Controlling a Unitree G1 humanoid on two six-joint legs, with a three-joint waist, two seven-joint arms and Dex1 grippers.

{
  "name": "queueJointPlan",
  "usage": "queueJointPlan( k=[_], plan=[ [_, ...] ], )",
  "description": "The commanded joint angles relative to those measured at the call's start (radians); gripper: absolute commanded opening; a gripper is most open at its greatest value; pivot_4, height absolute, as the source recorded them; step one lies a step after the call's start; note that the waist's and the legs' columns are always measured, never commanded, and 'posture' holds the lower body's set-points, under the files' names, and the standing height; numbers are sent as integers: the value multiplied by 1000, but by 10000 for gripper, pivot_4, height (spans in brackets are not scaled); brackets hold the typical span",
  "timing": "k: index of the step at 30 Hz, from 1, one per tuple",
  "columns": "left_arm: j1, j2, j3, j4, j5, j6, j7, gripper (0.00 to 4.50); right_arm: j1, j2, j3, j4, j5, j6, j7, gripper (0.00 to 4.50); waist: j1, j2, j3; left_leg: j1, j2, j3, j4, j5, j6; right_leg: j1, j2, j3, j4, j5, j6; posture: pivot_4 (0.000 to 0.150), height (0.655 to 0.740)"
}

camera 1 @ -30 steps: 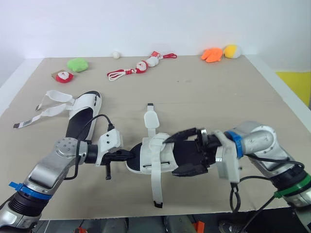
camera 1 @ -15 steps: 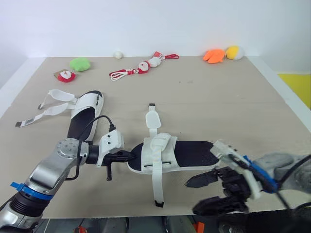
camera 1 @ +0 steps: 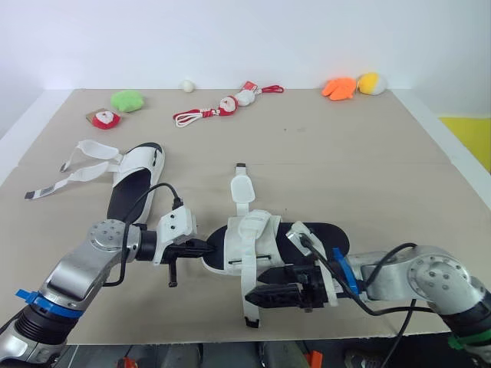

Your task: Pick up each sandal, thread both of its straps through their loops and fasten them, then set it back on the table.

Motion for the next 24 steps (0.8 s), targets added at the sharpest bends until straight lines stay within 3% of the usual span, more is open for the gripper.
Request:
queueJointPlan(
  k=[1, 4, 5, 8, 12, 19, 24],
  plan=[
    [18, 1, -16, -11, 0, 23, -2, 0, -36, 27, 13, 5, 95, 14, -75, 44825, 0, 0, 0, 0, 0, 0, 0, 0, 0, 0, 0, 0, 0, 0, 0, 1500, 7400],
    [18, 0, -15, -11, -1, 28, 0, 0, -68, 48, 34, 11, 138, 22, -110, 37313, 0, 0, 0, 0, 0, 0, 0, 0, 0, 0, 0, 0, 0, 0, 0, 1500, 7400],
    [16, 0, -15, -10, -1, 29, 0, 0, -76, 49, 36, 14, 151, 26, -117, 31761, 0, 0, 0, 0, 0, 0, 0, 0, 0, 0, 1, 0, 0, 0, 0, 1500, 7400],
    [16, -2, -13, -9, -1, 31, 1, 0, -100, 28, 14, 7, 199, 47, -72, 20949, 0, 0, 0, 0, 0, 0, 0, 0, 0, 0, 0, 0, 0, 0, 0, 1500, 7400],
    [9, -13, -13, -4, -6, 31, 5, 0, -168, 18, -5, 45, 204, 72, -12, 1453, 0, 0, 0, 0, 0, 0, 0, 0, 0, 0, 0, 0, 0, 0, 0, 1500, 7400],
    [-4, -34, -12, 13, 4, 26, 12, 0, -382, 45, -29, 272, 205, 168, 63, 327, 0, 0, 0, 0, 0, 0, 1, 0, 0, 0, 0, 0, 0, 1, 0, 1500, 7400],
    [3, -41, -16, 11, 9, 22, 17, 0, -565, 121, -57, 587, 204, 275, 50, 327, -2, 0, 0, -1, 0, 0, 1, 0, 0, 0, 0, 0, 0, 1, 0, 1500, 7400]
  ],
)
